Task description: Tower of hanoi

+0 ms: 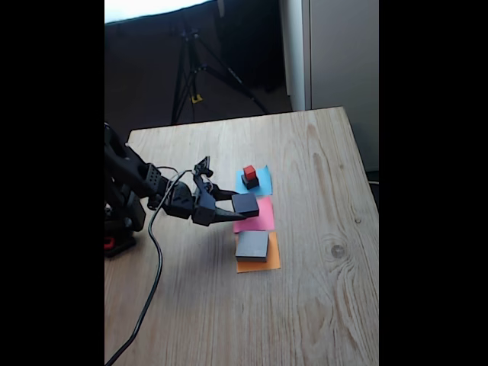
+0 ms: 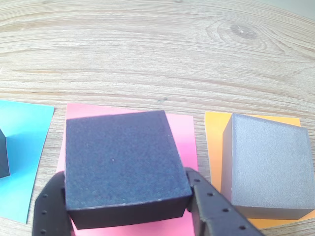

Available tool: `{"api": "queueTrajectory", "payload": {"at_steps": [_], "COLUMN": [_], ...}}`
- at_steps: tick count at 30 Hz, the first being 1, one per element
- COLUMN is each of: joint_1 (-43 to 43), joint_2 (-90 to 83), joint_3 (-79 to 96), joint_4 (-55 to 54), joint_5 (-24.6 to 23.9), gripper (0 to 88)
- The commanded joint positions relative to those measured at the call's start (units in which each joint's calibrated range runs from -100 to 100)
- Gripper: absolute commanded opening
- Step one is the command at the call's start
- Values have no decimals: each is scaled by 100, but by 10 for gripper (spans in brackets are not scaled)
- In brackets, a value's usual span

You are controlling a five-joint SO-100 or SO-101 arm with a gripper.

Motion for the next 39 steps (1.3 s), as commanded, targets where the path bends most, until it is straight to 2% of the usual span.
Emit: {"api": "queueTrajectory", "payload": {"at_steps": [1, 8, 27, 31, 39], "joint_1": [8, 83, 75, 108, 116], "joint_2": [363, 954, 1575, 1559, 1529], "joint_3": [-20, -138, -501, -501, -511], "joint_4": [-686, -1131, -1349, -1358, -1374], "joint_5": [52, 52, 52, 52, 52], "gripper": [146, 150, 167, 204, 341]}}
